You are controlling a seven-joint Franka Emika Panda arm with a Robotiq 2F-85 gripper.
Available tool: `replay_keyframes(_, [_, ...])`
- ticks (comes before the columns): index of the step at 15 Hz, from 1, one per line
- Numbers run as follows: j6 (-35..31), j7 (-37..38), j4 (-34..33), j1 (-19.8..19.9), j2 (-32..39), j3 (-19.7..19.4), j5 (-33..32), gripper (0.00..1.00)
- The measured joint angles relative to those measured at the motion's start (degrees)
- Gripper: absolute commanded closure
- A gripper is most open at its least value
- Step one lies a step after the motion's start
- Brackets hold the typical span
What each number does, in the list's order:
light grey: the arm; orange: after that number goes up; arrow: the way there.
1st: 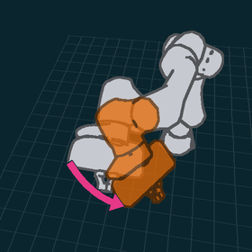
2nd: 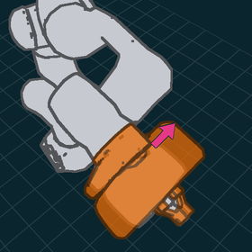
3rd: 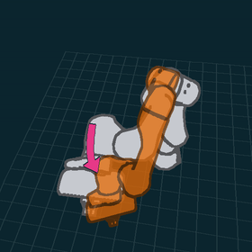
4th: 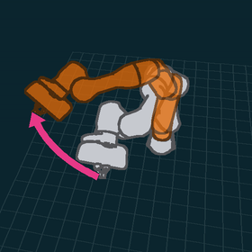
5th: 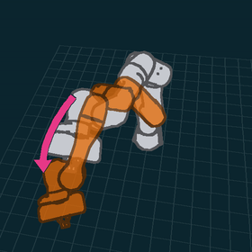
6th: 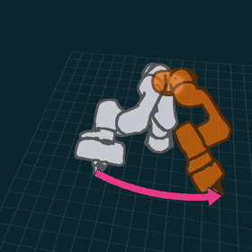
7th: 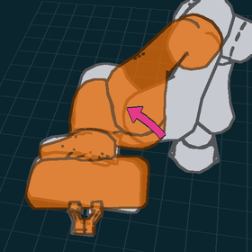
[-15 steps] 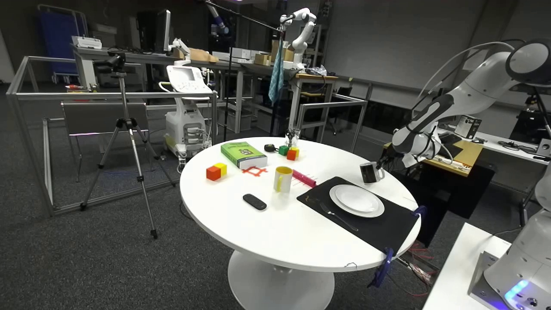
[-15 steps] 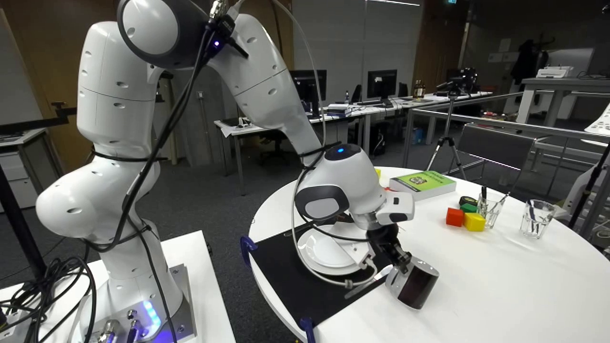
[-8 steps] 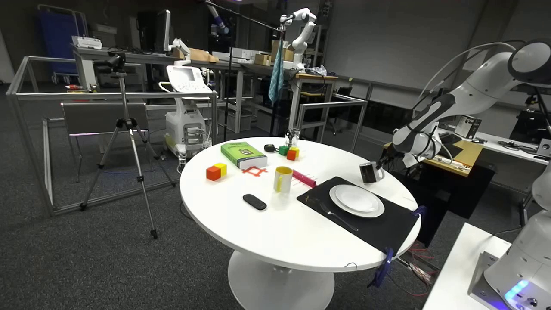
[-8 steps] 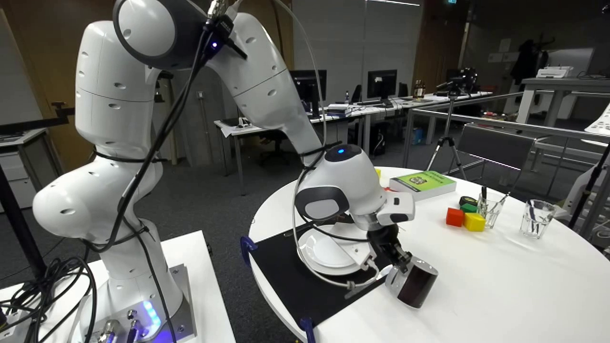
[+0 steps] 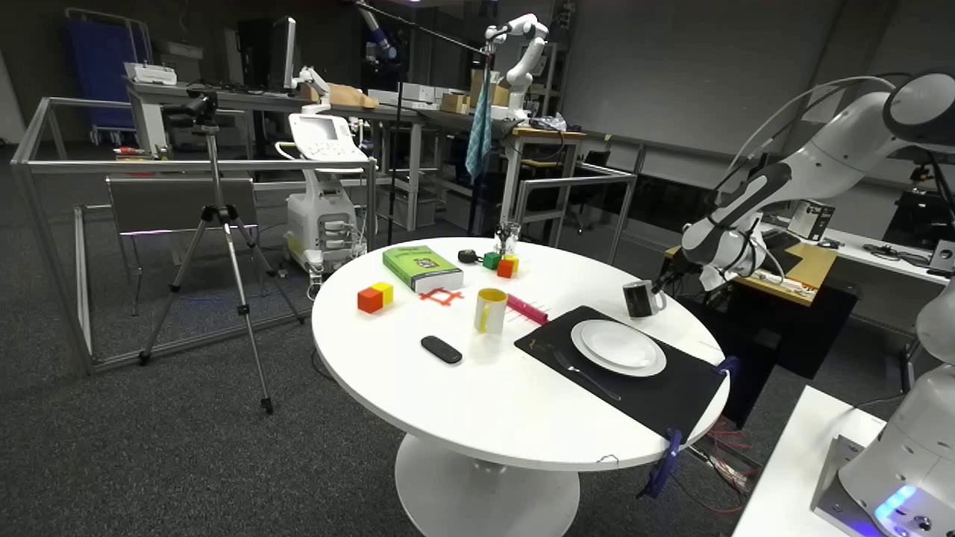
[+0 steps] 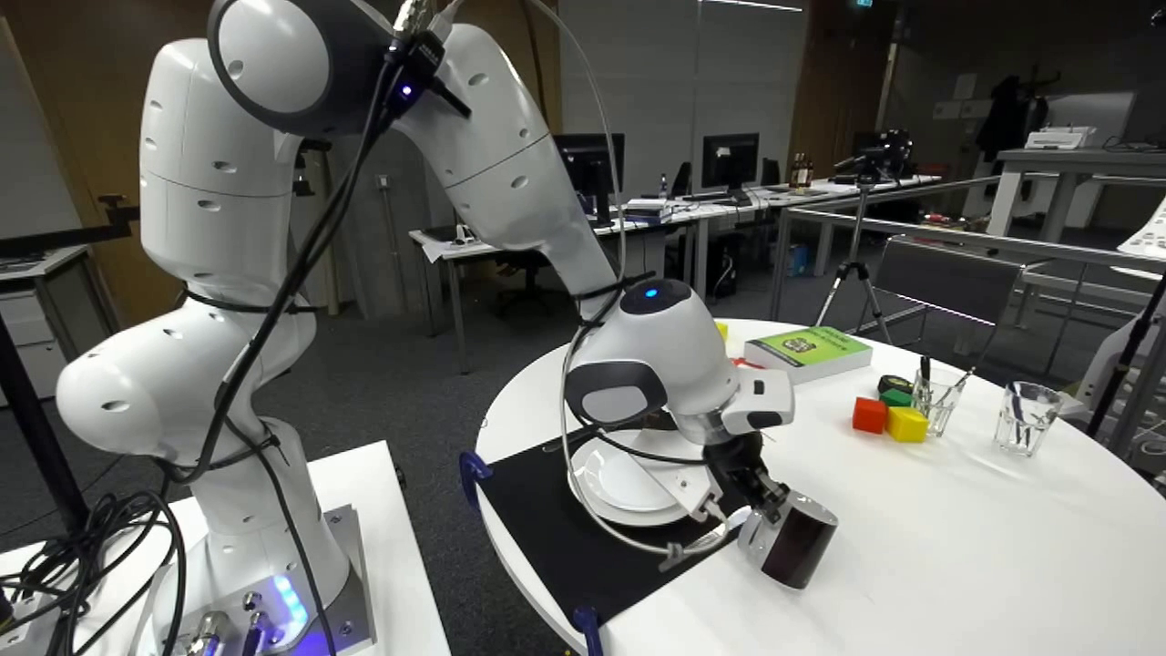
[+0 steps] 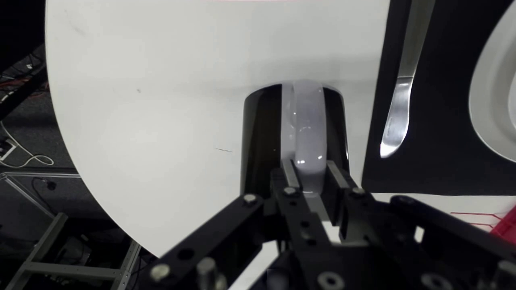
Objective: Move the black cup to the left side of the white plate
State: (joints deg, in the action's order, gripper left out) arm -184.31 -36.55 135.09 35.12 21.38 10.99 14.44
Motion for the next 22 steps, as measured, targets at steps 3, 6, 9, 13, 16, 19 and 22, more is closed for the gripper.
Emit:
replay_keyframes(3, [-2.05,-0.21,0.03,2.1,0.94,2.34,0.0,0.95])
replay_keyframes(6, [-2.47,-0.21,0.03,4.2,1.36,4.34,-0.02,0.95])
replay_keyframes(9, [-2.46,-0.21,0.11,5.62,1.48,5.45,-0.15,0.95])
replay_keyframes(13, [-2.22,-0.23,0.17,5.89,1.48,5.46,-0.49,0.81])
replay_keyframes(16, [-2.02,-0.28,0.23,6.11,1.47,5.45,-0.75,0.76])
replay_keyframes(19, [-1.19,-0.36,0.32,6.16,1.45,4.96,-0.83,0.72])
replay_keyframes(22, [1.91,-0.49,0.38,6.17,1.41,3.59,-1.21,0.74])
